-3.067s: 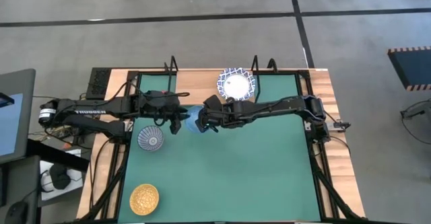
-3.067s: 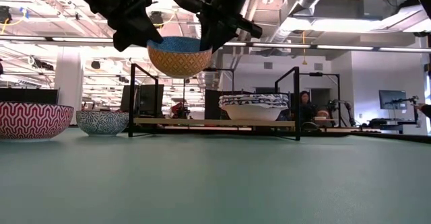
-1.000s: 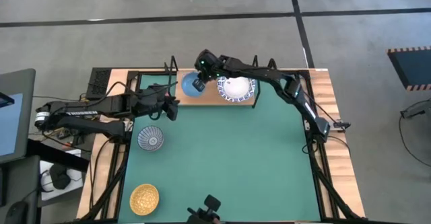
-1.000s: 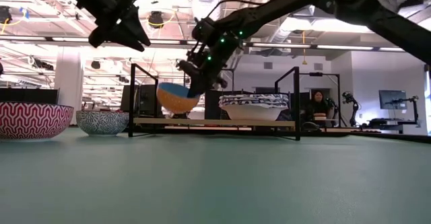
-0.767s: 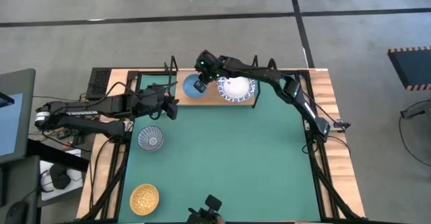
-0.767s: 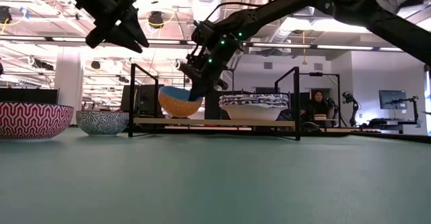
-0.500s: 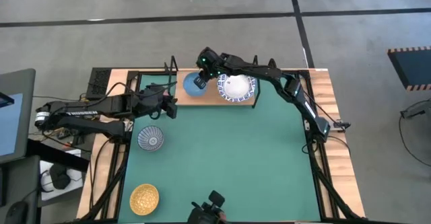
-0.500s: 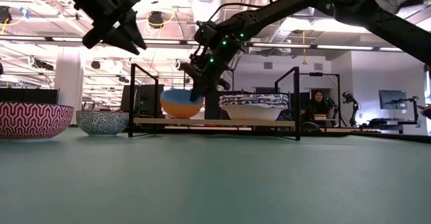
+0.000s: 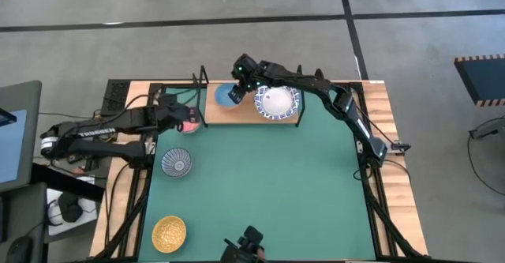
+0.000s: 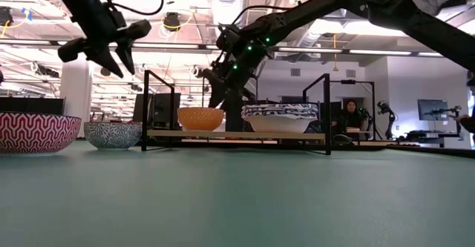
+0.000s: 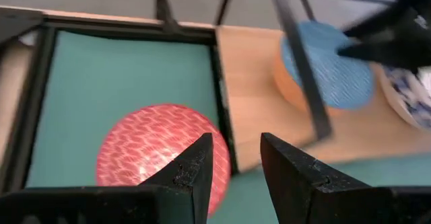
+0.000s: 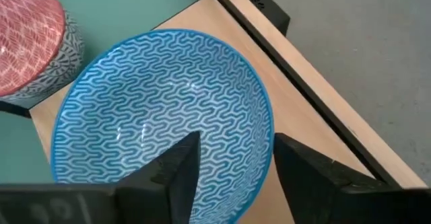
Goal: Place and stack bowls onto a shelf
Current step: Put the right blue patterned bowl on the shelf, then stack the red bowl on top of the blue bowl on the shelf
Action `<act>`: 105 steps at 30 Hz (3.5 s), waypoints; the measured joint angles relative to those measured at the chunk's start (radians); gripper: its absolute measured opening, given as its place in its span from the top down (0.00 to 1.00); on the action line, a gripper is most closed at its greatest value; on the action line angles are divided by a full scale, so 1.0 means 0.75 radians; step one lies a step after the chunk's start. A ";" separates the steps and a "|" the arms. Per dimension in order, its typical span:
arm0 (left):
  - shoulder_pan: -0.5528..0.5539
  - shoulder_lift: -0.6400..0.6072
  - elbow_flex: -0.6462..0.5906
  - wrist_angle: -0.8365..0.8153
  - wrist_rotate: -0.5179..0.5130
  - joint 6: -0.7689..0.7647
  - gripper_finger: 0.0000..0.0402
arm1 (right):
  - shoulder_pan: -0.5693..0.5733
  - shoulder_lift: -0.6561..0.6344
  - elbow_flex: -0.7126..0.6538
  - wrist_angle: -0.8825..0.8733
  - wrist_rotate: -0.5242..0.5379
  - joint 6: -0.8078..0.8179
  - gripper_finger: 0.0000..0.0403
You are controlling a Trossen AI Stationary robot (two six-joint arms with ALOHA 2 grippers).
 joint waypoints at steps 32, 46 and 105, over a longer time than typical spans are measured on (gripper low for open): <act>0.685 0.432 -0.046 -0.161 0.444 0.272 0.82 | -0.063 -0.413 -0.001 0.074 0.021 -0.049 0.46; 0.728 0.413 -0.205 -0.032 0.562 0.338 0.90 | -0.059 -0.412 -0.001 0.065 0.020 -0.051 0.46; 0.127 0.317 0.670 0.264 -0.198 1.447 1.00 | 0.168 -0.476 -0.001 0.360 -0.008 -0.079 0.46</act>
